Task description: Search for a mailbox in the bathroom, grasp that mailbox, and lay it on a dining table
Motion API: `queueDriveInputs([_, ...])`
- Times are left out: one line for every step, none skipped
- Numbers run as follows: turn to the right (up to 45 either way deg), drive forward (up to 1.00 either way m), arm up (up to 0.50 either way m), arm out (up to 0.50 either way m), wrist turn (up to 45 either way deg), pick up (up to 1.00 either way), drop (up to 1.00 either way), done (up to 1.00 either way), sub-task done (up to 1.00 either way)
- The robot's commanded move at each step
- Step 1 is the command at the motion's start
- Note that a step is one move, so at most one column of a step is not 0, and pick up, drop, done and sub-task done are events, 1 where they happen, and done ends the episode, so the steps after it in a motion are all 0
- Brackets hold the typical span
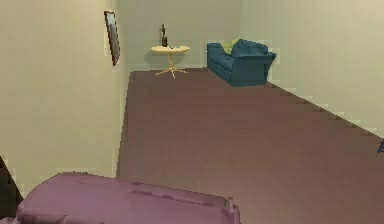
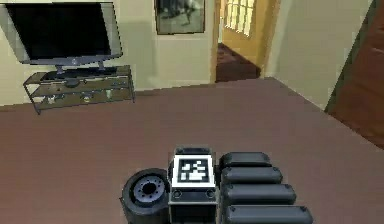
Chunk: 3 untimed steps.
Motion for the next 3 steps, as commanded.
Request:
queueDriveInputs([0.0,0.3,0.0,0.0,0.0,0.0,0.0,0.0,0.0])
queueDriveInputs([-3.0,0.0,0.0,0.0,0.0,0.0,0.0,0.0,0.0])
queueDriveInputs([0.0,1.0,0.0,0.0,0.0,0.0,0.0,0.0,0.0])
